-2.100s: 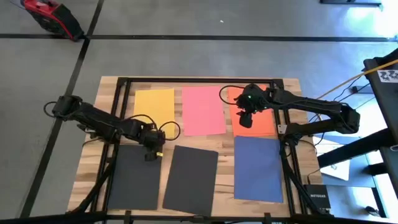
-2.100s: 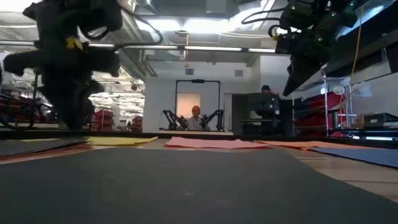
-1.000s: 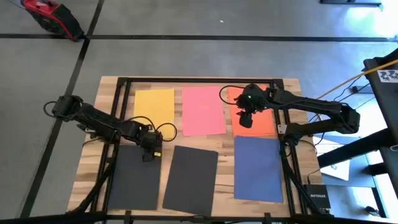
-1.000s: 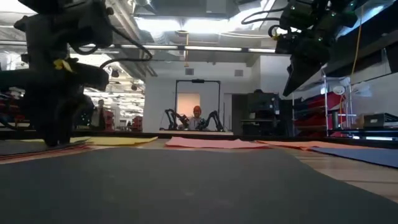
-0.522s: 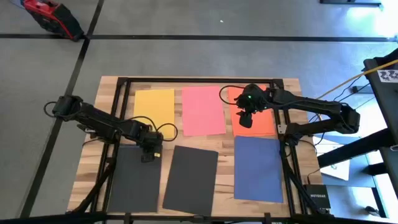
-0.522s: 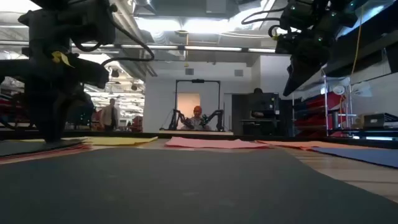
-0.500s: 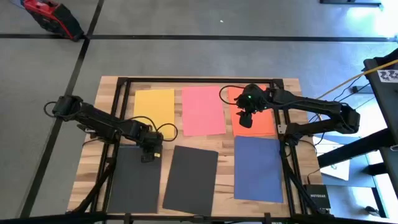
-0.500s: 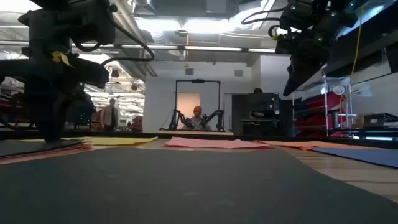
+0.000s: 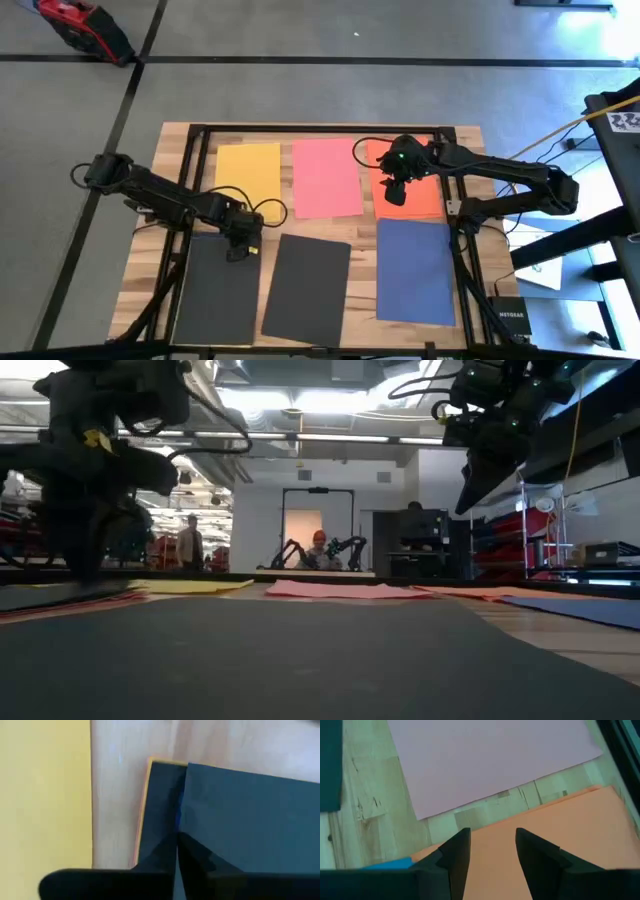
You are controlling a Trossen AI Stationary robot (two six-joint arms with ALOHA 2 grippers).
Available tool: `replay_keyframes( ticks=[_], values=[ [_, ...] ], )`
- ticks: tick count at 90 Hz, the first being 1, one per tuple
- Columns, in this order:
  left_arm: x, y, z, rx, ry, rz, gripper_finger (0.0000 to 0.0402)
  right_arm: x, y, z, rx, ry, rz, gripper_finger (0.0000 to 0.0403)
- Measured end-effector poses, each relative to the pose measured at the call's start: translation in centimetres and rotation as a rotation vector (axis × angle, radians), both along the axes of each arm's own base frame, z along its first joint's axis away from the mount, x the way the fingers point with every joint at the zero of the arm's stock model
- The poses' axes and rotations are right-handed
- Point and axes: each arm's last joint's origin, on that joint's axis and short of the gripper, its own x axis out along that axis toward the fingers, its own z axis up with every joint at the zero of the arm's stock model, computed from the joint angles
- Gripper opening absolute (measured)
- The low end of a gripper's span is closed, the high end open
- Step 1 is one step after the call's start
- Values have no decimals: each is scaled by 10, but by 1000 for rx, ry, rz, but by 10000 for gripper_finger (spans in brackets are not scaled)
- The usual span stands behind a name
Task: Organize paper
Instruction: Stack the black paper on the top of the black paper
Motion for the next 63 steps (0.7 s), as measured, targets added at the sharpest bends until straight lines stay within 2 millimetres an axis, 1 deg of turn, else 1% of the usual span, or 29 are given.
replay_keyframes(
  ticks=[13,34,49,63],
  values=[
    [5,-1,7,0,-27,-28,0,0,0,0,0,0,0,147],
    [12,-2,15,1,-77,-26,0,0,0,0,1,2,0,147],
    [27,5,24,-18,-194,6,0,0,0,0,0,2,0,147],
    [37,15,29,-48,-290,70,0,0,0,0,0,1,0,147]
  ],
)
